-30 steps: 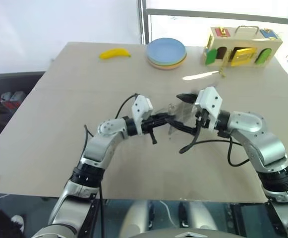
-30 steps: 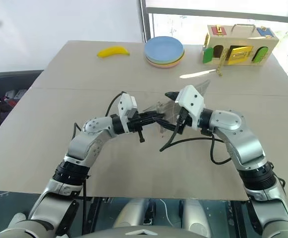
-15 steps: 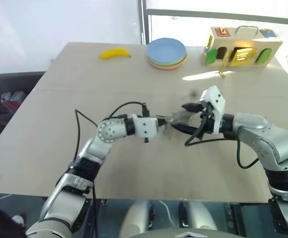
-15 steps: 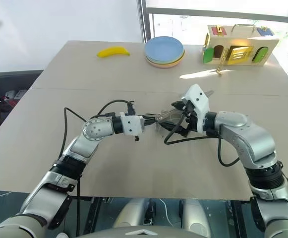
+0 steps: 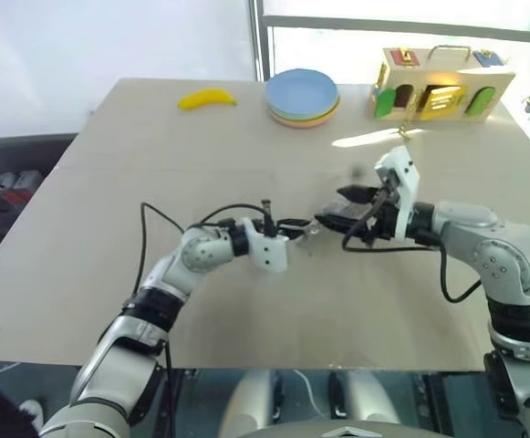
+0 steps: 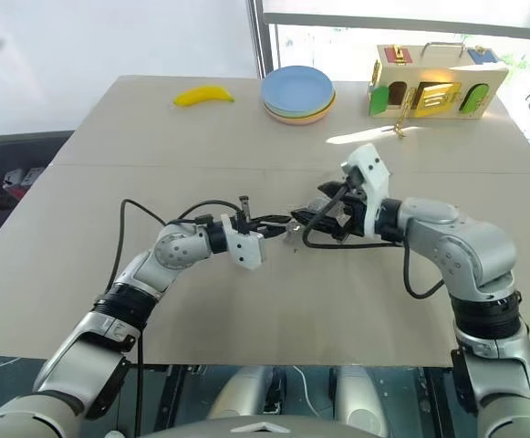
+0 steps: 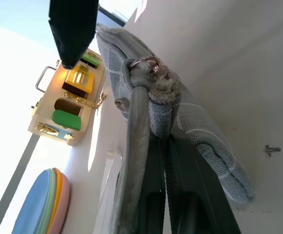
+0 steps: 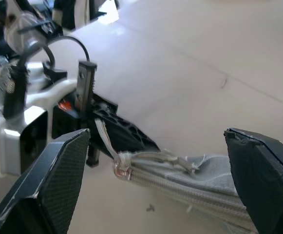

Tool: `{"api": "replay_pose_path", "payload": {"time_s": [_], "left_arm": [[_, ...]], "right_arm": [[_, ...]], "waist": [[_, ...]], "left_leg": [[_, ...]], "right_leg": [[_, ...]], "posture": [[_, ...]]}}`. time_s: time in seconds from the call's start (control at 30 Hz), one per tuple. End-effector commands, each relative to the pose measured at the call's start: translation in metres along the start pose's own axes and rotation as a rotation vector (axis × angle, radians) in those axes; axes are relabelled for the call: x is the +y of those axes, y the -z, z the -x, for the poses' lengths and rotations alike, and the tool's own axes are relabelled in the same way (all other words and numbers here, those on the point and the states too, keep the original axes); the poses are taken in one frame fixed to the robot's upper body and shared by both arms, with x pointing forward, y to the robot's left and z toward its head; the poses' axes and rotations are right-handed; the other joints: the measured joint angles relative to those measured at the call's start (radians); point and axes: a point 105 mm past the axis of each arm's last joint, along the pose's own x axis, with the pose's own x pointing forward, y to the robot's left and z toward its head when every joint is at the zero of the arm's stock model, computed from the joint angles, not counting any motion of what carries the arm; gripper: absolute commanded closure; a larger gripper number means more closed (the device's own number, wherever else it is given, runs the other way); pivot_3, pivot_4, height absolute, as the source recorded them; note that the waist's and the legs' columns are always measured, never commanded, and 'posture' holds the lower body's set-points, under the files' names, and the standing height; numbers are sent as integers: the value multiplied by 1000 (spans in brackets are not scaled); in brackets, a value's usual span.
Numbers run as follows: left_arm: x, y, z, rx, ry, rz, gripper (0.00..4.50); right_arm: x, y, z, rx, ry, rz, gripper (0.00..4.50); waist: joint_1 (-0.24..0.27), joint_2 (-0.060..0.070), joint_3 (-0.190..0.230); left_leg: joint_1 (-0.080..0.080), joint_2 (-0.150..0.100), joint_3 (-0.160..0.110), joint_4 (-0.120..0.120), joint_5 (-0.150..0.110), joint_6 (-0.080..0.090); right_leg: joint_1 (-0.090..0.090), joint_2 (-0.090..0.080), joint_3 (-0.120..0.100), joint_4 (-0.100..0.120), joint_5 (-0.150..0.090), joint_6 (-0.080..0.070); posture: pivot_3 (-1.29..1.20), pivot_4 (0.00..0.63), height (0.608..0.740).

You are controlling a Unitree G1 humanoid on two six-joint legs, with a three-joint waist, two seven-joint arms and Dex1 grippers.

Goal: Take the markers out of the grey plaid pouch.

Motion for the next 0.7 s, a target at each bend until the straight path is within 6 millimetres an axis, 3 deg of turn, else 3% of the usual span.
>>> {"api": "replay_pose_path", "payload": {"time_s": [0.03, 0.33, 0.43, 0.53, 0.57, 0.7], "left_arm": [[0, 0, 0, 4, -11, -1, 4481], [-3, -4, -2, -2, -35, 35, 4481], [-3, -4, -2, 1, -42, 49, 4500], [-3, -3, -2, 4, -45, 60, 4500], [-3, -3, -2, 5, -45, 62, 4500], [-3, -2, -1, 11, -49, 76, 4500]], "right_arm": [[7, 9, -7, 38, -17, -14, 0], [12, 16, -15, 69, -32, -77, 0], [12, 15, -16, 67, -32, -70, 757], [11, 13, -16, 58, -31, -66, 2202], [11, 13, -16, 56, -31, -66, 2437], [11, 11, -16, 47, -29, -63, 4108]], "waist": [[-4, 0, 0], [-9, 0, 0], [-9, 0, 0], [-9, 0, 0], [-9, 0, 0], [-9, 0, 0]], "left_leg": [[0, 0, 0, 0, 0, 0], [-2, 0, 0, -1, 0, 0], [-2, -1, 0, -1, 0, 0], [-2, 0, 0, -1, 0, 0], [-2, -1, 0, -1, 0, 0], [-2, -1, 0, -1, 0, 0]], "right_leg": [[0, 0, 0, 0, 0, 0], [-2, 0, 0, 0, 0, 0], [-3, 0, 0, 0, 0, 0], [-3, 0, 0, 0, 0, 0], [-3, 0, 0, 0, 0, 0], [-3, 0, 0, 0, 0, 0]], "posture": [[0, 150, 740], [0, 150, 740], [0, 150, 740], [0, 150, 740], [0, 150, 740], [0, 150, 740]]}}
